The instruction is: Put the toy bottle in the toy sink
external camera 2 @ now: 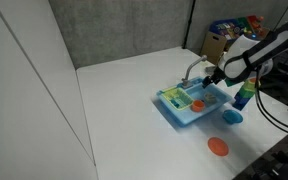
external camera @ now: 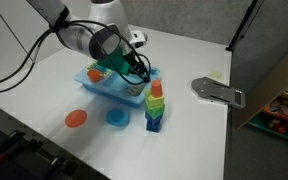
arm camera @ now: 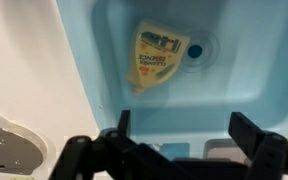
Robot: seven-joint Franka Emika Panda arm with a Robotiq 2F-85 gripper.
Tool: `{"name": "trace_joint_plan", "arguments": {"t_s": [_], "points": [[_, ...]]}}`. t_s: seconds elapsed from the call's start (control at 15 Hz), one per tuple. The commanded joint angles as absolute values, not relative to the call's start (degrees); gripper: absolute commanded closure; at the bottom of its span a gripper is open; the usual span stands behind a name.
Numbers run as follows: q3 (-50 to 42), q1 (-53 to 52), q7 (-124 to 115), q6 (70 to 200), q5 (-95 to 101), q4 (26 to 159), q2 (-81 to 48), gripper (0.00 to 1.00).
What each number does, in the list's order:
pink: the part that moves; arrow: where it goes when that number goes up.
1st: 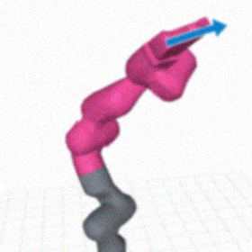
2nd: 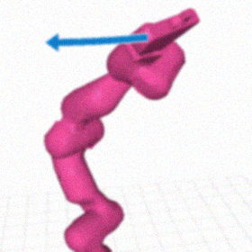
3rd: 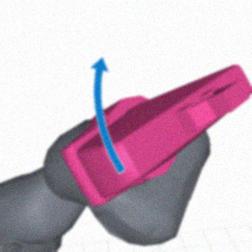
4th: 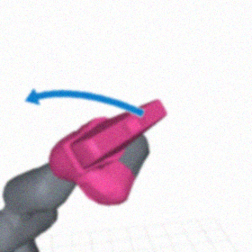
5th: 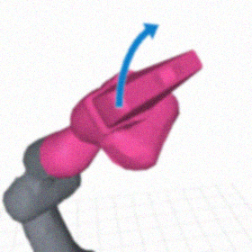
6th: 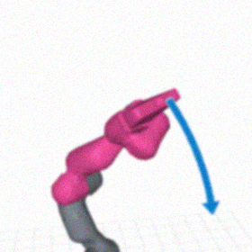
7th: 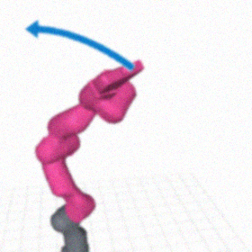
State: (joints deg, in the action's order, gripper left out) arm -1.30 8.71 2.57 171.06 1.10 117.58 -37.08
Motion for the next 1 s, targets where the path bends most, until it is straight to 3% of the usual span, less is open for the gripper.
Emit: {"name": "trace_joint_plan", "arguments": {"t_s": [0.0,0.4,0.93], "points": [[2.78,12.21,5.42,166.05,-0.88,122.32,-29.47,0.00],[5.30,13.85,10.95,156.13,-4.92,130.59,-17.36,0.00],[0.62,9.75,13.01,138.52,-5.02,139.32,1.68,0.00]]}}
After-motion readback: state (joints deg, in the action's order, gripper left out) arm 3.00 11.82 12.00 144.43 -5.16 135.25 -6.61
